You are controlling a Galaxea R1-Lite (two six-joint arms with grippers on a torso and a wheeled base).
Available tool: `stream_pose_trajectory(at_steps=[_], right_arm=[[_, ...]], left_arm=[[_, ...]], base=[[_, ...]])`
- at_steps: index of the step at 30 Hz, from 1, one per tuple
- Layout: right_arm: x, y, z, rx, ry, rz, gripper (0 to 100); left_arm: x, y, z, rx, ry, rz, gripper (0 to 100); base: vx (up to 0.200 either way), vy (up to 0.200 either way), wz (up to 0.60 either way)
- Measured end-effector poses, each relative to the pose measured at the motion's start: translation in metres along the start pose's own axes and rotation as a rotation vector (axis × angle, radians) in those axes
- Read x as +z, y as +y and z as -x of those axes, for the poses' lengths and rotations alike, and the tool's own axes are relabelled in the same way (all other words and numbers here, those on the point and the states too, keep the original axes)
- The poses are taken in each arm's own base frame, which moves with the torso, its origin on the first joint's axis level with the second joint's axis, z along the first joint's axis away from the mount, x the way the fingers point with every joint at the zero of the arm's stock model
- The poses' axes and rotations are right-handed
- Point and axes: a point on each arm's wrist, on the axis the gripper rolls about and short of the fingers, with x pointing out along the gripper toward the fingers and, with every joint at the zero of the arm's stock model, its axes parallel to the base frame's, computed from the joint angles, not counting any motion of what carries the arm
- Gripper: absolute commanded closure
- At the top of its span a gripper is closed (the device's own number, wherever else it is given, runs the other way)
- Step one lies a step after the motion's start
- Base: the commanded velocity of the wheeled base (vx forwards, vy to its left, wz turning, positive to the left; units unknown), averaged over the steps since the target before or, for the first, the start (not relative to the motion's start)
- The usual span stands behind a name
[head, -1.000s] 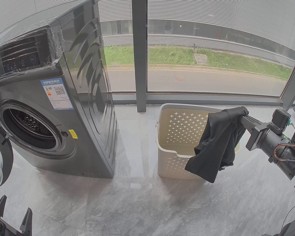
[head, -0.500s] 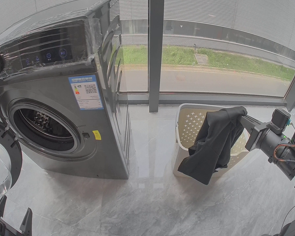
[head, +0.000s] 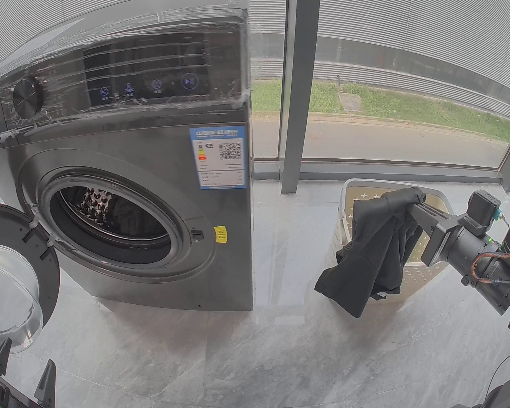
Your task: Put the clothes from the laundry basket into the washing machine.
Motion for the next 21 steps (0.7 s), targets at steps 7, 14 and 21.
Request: stream_pose_trajectory(at_steps=[7, 14, 21], right_arm=[[-0.0014, 0.0017, 0.0006, 0.009, 0.006, 0.0, 100], [-0.0022, 0.0018, 0.0006, 0.009, 0.009, 0.001, 100], [-0.0037, 0.0025, 0.0008, 0.013, 0.016, 0.002, 100]], left_arm=[[0.0, 0.0, 0.0, 0.001, 0.0, 0.0, 0], [0.0, 0.0, 0.0, 0.0, 0.0, -0.001, 0], [0.0001, 0.0, 0.0, 0.0, -0.001, 0.0, 0]], base=[[0.0, 0.171, 0.0], [0.0, 0.0, 0.0], [-0.171, 0.0, 0.0]])
